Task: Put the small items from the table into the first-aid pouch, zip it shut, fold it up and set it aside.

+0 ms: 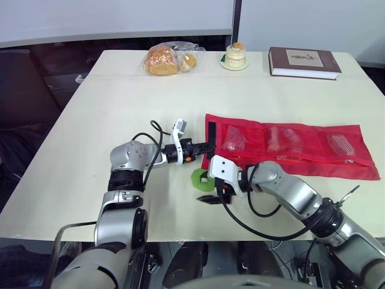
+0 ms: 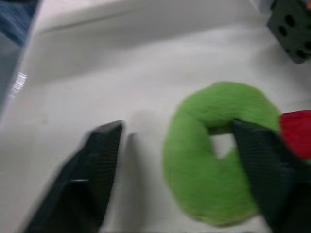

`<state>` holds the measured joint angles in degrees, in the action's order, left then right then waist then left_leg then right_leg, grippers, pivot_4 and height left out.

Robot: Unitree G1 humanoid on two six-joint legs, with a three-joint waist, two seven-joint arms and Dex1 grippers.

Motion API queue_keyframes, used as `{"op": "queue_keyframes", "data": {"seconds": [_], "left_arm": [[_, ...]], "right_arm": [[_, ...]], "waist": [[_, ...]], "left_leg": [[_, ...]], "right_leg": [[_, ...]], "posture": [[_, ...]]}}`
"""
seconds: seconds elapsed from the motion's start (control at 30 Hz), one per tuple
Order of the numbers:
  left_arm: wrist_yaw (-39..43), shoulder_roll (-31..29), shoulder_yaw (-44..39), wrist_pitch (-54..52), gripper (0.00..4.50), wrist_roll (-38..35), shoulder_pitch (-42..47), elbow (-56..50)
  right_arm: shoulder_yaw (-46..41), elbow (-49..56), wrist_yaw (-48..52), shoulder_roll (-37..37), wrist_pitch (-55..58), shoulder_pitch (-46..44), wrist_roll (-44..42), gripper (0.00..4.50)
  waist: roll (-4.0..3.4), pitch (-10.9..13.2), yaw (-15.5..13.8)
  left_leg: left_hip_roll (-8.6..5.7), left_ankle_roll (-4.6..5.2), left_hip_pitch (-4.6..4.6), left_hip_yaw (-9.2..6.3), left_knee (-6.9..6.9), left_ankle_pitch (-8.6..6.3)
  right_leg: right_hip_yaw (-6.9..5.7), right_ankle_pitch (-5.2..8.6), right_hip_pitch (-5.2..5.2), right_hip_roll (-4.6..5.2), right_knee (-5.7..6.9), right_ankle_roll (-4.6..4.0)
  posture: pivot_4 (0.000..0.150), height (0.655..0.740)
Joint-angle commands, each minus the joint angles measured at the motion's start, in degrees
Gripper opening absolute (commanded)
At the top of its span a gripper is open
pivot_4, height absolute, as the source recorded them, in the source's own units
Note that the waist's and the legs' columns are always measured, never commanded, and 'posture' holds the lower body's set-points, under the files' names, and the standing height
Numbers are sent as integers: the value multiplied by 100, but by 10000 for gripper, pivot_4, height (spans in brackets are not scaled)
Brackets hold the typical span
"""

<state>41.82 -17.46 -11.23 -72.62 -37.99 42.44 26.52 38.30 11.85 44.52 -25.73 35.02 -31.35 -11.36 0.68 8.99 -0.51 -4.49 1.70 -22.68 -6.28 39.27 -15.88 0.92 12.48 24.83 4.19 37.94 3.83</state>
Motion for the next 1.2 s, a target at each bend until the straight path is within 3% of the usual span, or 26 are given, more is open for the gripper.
{"op": "queue_keyframes", "data": {"seconds": [0.03, 0.13, 0.17, 0.37, 0.6, 0.77, 1.2], "left_arm": [[-31, 20, -21, 132, 0, -9, 102, -47], [-29, 29, -20, 149, 0, -21, 109, -25], [-27, 32, -18, 149, 0, -24, 110, -26], [77, -46, 82, 252, 0, 32, 115, -8], [292, -434, 113, 560, 0, 172, -28, 46], [408, -730, 135, 670, 0, 239, -184, 62], [446, -1657, -81, 1133, 0, 435, -501, 276]], "right_arm": [[217, -160, 40, -219, -137, 78, 594, 17484], [225, -134, 86, -412, -300, 78, 968, 1552], [216, -121, 115, -465, -341, 90, 1053, 686], [-793, 574, -24, -445, -279, 477, 626, 686], [-3129, 1799, -814, 54, 317, 1601, -602, 686], [-4440, 2203, -1587, 375, 496, 2263, -976, 686], [-7078, 1498, -3224, 41, -161, 3743, -71, 686]], "waist": [[0, 0, -10], [0, -1, -17], [0, -1, -23], [0, -1, -28], [0, 0, 9], [-1, 1, 45], [-8, -2, 125]], "left_leg": [[-1, 0, 0, 0, 0, 0], [-3, 0, 0, -1, 0, 0], [-4, 0, 0, -2, 0, 0], [-15, 0, -1, -12, 0, 0], [-10, -2, -5, -16, -10, 1], [-8, -3, -3, -17, -13, 1], [-1, -3, 5, 6, -30, 2]], "right_leg": [[0, 0, 0, 0, 0, 0], [-1, 0, -1, 1, -1, 0], [-1, 0, -1, 1, -1, 0], [-7, 0, -4, 9, -2, 0], [-4, 0, 3, 7, -2, 0], [0, 0, 5, 6, -1, 0], [18, 1, 12, 0, 0, -1]], "posture": [[1500, 7289], [1500, 7289], [1500, 7289], [1500, 7289], [1500, 7289], [1500, 7289], [1500, 7289]]}}
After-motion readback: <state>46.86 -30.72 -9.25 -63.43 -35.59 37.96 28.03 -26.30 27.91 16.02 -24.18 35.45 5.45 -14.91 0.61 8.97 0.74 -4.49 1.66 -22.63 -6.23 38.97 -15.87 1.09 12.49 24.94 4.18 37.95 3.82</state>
